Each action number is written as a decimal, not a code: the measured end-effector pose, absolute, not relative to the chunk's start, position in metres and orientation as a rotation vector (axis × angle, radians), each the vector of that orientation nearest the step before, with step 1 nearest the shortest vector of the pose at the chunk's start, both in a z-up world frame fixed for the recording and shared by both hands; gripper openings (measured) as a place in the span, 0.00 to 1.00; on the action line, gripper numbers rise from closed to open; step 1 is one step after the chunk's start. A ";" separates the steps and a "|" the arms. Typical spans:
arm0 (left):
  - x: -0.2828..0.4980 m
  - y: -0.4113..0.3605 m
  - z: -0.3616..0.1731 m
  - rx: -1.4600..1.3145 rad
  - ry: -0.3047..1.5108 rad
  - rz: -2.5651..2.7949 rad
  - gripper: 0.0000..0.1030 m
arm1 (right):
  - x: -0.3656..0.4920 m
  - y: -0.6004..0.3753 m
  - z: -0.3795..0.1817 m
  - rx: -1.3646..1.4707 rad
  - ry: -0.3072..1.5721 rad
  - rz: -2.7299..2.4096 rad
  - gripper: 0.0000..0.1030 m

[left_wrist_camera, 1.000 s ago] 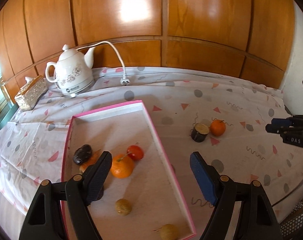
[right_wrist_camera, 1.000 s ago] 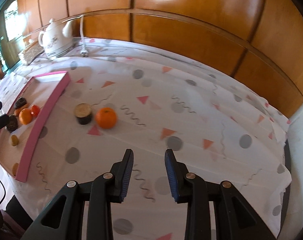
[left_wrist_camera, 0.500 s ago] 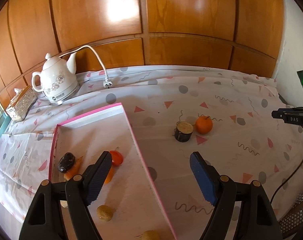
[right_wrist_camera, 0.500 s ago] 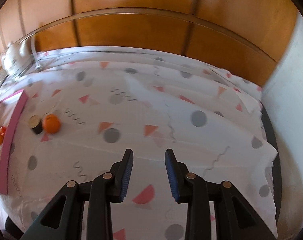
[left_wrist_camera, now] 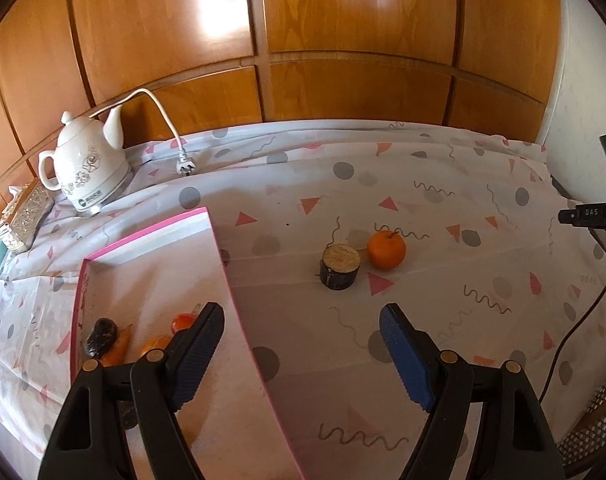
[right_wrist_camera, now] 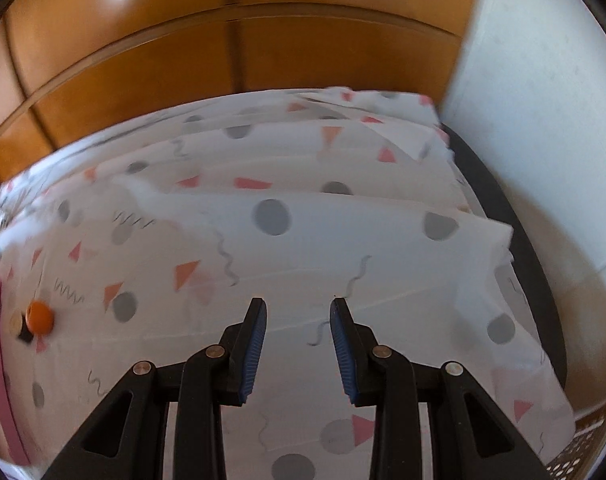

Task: Organize fruits
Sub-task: 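Withdraw the right tool while moving the left tool to the dark round slice, then close the left tool on the dark round slice and lift it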

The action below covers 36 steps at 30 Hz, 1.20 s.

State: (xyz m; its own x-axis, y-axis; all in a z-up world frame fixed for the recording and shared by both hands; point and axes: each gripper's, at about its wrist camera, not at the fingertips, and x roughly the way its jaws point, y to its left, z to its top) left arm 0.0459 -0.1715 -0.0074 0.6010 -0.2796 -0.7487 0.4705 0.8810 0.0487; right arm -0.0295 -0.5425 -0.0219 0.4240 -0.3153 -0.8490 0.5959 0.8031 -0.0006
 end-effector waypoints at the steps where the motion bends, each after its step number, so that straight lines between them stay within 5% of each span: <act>1: 0.048 -0.173 -0.009 0.251 0.825 -0.441 0.78 | -0.031 -0.545 -0.022 0.335 0.976 -0.593 0.32; 29: 0.114 -0.227 -0.061 0.263 0.996 -0.455 0.68 | -0.104 -0.622 -0.011 0.678 0.758 -0.939 0.33; 36: 0.128 -0.235 -0.077 0.236 1.049 -0.455 0.46 | -0.106 -0.627 -0.015 0.713 0.762 -0.942 0.33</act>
